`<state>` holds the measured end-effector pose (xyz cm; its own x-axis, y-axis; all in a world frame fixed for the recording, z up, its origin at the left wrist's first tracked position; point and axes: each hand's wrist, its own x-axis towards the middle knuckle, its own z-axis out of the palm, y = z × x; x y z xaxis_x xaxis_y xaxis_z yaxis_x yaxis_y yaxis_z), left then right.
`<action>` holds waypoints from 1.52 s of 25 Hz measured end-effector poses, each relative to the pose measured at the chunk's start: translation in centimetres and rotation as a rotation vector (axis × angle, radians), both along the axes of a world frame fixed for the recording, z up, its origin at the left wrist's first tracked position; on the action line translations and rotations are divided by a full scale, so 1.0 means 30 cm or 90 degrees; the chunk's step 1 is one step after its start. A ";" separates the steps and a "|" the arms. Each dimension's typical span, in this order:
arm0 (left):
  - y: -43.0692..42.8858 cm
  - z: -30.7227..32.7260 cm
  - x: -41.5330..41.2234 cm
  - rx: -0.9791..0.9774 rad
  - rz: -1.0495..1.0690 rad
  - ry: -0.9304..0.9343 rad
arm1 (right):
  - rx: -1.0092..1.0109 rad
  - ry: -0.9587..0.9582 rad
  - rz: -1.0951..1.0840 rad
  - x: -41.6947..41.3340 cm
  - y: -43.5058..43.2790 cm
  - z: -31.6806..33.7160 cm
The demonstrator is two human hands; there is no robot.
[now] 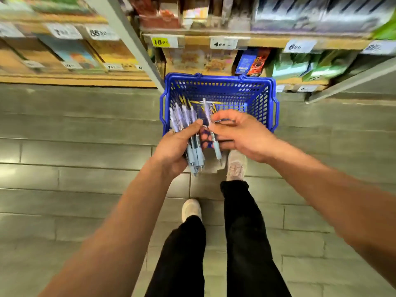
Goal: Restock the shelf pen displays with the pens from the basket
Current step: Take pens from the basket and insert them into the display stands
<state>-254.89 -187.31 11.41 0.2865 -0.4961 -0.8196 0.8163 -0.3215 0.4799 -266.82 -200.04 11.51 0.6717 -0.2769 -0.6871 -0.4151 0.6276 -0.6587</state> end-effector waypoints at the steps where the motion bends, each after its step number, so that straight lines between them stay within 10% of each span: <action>1: 0.025 0.117 -0.011 -0.015 -0.003 -0.004 | 0.027 -0.007 -0.006 -0.019 0.034 0.120; 14: 0.242 1.317 -0.301 -0.107 -0.088 -0.087 | -0.068 -0.066 -0.139 -0.370 0.326 1.284; 38: -0.188 1.507 -0.438 -0.154 -0.116 -0.191 | -0.174 -0.070 -0.115 -0.445 -0.168 1.489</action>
<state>-268.02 -192.95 56.61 0.3852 -0.7280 -0.5671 0.5687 -0.2966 0.7672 -280.16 -205.08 56.18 0.6609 -0.5621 -0.4973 -0.2310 0.4780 -0.8474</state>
